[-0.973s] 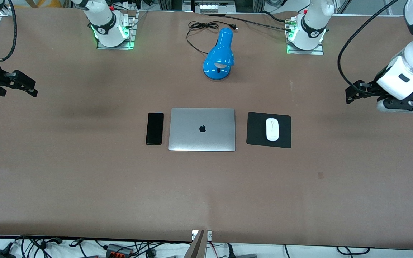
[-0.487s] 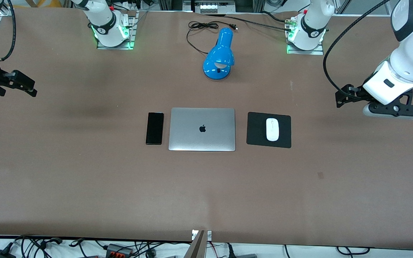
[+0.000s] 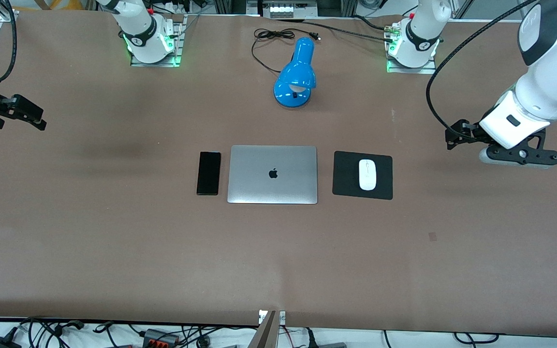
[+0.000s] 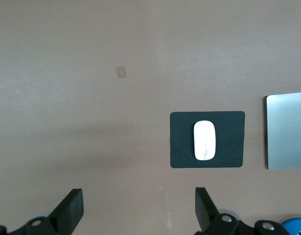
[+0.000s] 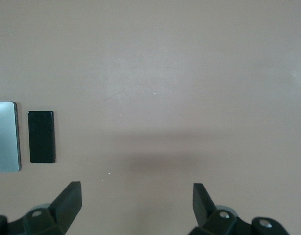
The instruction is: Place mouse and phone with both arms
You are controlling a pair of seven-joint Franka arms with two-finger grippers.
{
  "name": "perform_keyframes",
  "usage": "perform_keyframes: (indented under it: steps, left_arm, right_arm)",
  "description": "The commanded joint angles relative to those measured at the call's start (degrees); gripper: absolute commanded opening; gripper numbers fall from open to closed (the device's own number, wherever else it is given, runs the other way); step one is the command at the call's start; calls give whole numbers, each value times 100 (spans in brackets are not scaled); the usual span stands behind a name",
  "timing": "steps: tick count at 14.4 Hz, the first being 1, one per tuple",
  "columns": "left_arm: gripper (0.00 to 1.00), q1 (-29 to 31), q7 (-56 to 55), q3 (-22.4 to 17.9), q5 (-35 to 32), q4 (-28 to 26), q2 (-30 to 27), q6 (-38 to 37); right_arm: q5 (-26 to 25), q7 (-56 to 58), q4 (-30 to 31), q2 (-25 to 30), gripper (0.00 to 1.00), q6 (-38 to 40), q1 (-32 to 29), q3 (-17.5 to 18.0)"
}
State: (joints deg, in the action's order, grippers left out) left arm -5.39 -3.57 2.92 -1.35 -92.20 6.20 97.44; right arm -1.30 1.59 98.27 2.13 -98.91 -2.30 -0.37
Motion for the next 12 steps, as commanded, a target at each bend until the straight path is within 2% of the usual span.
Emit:
perform_keyframes:
  steps: [1,12]
  left_arm:
    - [100,-40,14,-11,12,403,205,-50]
    - [100,-49,67,-2,65,475,320,-50]
  right_arm:
    - [-2,104,25,94,100,74,-113,107]
    - [16,104,25,112,100,100,-104,107]
